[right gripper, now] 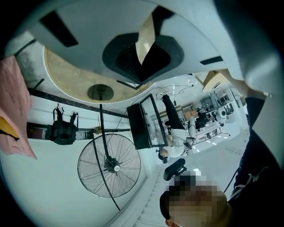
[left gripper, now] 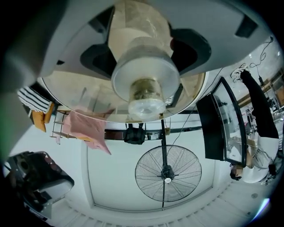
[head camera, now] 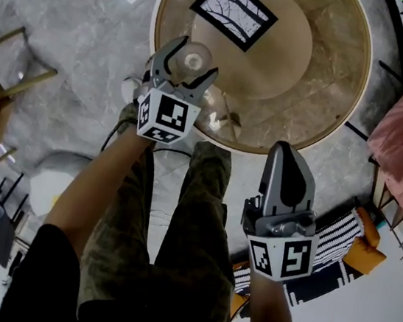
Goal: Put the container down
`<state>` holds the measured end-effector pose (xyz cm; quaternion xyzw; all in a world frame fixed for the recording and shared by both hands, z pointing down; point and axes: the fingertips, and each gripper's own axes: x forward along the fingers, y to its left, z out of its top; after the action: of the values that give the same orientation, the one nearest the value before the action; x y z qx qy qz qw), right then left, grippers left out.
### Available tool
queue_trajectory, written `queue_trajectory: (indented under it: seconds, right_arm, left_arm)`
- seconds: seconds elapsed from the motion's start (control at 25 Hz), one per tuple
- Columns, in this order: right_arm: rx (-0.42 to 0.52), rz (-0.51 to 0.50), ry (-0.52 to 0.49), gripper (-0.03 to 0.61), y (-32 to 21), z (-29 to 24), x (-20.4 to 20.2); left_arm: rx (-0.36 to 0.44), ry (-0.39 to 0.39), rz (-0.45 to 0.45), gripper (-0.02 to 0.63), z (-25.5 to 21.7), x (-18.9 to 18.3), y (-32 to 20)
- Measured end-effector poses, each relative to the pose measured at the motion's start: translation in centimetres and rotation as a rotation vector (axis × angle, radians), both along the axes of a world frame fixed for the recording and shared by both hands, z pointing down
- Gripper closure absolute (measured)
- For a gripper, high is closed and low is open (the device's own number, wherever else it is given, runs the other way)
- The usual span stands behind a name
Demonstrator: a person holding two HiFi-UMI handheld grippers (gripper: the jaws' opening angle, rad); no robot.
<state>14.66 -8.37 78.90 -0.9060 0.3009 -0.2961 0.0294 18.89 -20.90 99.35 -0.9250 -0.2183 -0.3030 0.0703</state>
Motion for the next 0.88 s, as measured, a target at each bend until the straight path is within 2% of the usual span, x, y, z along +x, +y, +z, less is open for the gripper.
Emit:
queue_trajectory:
  seconds: [0.16, 0.32, 0.48, 0.6, 0.76, 0.8, 0.88]
  right_arm:
    - [-0.006, 0.024, 0.01, 0.557, 0.4, -1.0, 0.0]
    - [-0.009, 0.065, 0.022, 0.557, 0.9, -2.6, 0.0]
    - [0.017, 0.105, 0.04, 0.557, 1.3, -6.2, 0.1]
    - [0.003, 0.121, 0.069, 0.557, 2.0, -9.8, 0.3]
    - [-0.019, 0.167, 0.104, 0.557, 3.6, -15.5, 1.4]
    - [-0.019, 0.178, 0.115, 0.557, 4.2, -17.6, 1.7]
    - [-0.012, 0.19, 0.145, 0.557, 5.1, -22.4, 2.1]
  left_arm:
    - [-0.069, -0.026, -0.025, 0.244, -1.3, -0.7, -0.7]
    - [-0.091, -0.038, -0.034, 0.242, -3.3, -1.5, -1.6]
    - [-0.143, -0.046, -0.053, 0.242, -8.0, -2.7, -2.7]
    - [-0.2, 0.01, -0.048, 0.242, -14.8, -2.6, -3.1]
    - [-0.288, 0.194, -0.022, 0.244, -27.9, -1.5, -2.7]
    - [-0.323, 0.206, -0.035, 0.244, -31.3, -1.5, -2.5]
    - [-0.4, 0.182, -0.083, 0.249, -37.8, -1.8, -2.1]
